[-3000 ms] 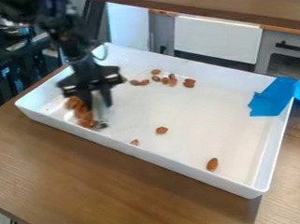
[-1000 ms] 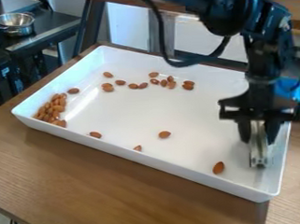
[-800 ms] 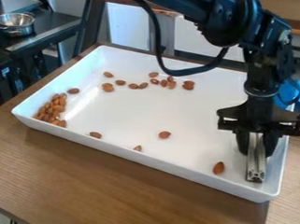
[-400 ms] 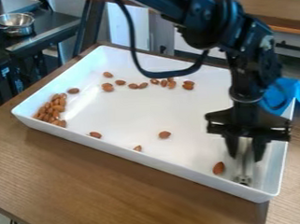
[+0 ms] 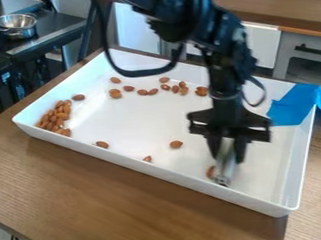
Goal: Sweep into pile
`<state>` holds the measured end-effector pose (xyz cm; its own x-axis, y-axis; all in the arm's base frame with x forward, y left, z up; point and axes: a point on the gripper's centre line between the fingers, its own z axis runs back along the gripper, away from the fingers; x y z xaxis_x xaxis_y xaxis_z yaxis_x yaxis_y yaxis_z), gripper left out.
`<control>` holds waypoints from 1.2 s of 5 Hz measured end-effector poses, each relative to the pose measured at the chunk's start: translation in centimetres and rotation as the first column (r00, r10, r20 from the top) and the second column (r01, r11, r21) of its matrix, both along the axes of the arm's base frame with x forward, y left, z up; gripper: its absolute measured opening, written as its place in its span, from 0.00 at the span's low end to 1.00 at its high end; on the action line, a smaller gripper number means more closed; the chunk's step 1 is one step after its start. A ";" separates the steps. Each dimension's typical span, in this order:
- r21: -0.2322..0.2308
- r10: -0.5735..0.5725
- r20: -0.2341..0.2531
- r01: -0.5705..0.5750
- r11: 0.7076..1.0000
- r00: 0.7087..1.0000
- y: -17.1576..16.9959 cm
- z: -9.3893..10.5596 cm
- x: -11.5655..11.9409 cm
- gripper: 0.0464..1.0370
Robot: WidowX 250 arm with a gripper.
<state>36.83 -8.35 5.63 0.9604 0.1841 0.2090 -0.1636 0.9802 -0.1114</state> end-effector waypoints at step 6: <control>0.053 0.001 0.029 -0.003 0.999 1.000 11.9 -0.1 -3.2 0.34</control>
